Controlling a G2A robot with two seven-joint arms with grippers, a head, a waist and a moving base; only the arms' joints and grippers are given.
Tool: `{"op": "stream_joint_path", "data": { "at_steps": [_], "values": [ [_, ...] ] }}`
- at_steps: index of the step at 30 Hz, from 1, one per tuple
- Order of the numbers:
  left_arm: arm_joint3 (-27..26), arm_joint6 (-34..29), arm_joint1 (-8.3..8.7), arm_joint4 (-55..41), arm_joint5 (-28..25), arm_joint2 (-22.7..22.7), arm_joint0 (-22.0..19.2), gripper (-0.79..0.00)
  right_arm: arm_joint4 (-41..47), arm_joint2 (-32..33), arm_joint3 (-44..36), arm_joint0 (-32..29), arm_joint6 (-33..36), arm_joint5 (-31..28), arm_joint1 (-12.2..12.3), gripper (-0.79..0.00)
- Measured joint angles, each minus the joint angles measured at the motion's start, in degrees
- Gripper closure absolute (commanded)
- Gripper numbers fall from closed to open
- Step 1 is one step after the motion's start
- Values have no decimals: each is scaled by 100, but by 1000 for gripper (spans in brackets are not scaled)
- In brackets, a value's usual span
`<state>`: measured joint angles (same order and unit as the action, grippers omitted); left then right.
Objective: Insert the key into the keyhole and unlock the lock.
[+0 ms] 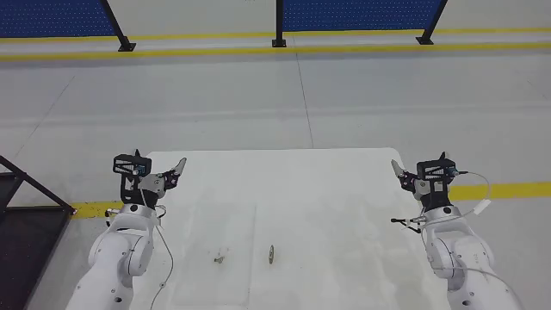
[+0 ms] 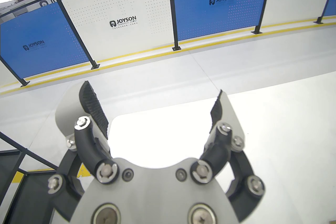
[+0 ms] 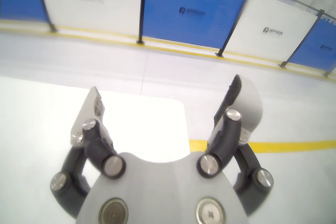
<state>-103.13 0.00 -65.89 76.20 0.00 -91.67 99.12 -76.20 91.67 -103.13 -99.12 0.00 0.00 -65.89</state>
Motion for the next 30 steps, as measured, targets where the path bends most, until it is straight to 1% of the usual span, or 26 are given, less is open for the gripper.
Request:
{"op": "stream_joint_path", "data": {
  "at_steps": [5,8,10,11,12,14,15,17,18,19,20,22,24,26,28,30],
  "values": [
    [4,-7,-1,-9,-7,1,1,-785,0,0,0,0,0,0,0,-785],
    [-34,-77,-6,-234,-197,-25,65,-785,0,0,0,0,0,0,0,-785],
    [-220,-131,-6,-582,-466,-118,271,-785,0,0,0,0,0,0,0,-785],
    [-349,-171,1,-727,-617,-193,402,-785,0,0,0,0,0,0,0,-785],
    [-553,-228,15,-826,-825,-312,617,-785,0,0,0,0,0,0,0,-785],
    [-913,-266,40,-745,-1109,-500,1011,-785,0,0,0,0,0,0,0,-785],
    [-1161,-283,53,-656,-1287,-609,1314,-785,0,0,0,0,0,0,0,-785],
    [-1527,-355,67,-571,-1554,-742,1793,-785,0,0,0,0,0,0,0,-785],
    [-1748,-460,75,-533,-1730,-819,2105,-785,0,0,0,0,0,0,0,-785],
    [-1907,-540,81,-458,-1830,-869,2321,-785,0,0,0,0,0,0,0,-785],
    [-2088,-625,91,-312,-2000,-879,2601,-785,0,0,0,0,0,0,0,-785],
    [-2255,-847,99,-202,-2297,-847,2979,-785,0,0,0,0,0,0,0,-785],
    [-2385,-1283,113,-153,-2575,-734,3303,-785,0,0,0,0,0,0,0,-785],
    [-2447,-1622,117,-71,-2656,-634,3444,-785,0,0,0,0,0,0,0,-785],
    [-2478,-1968,111,11,-2476,-474,3490,-785,0,0,0,0,0,0,0,-785],
    [-2465,-2272,99,193,-2174,-283,3438,-785,0,0,0,0,0,0,0,-785]
  ]
}}
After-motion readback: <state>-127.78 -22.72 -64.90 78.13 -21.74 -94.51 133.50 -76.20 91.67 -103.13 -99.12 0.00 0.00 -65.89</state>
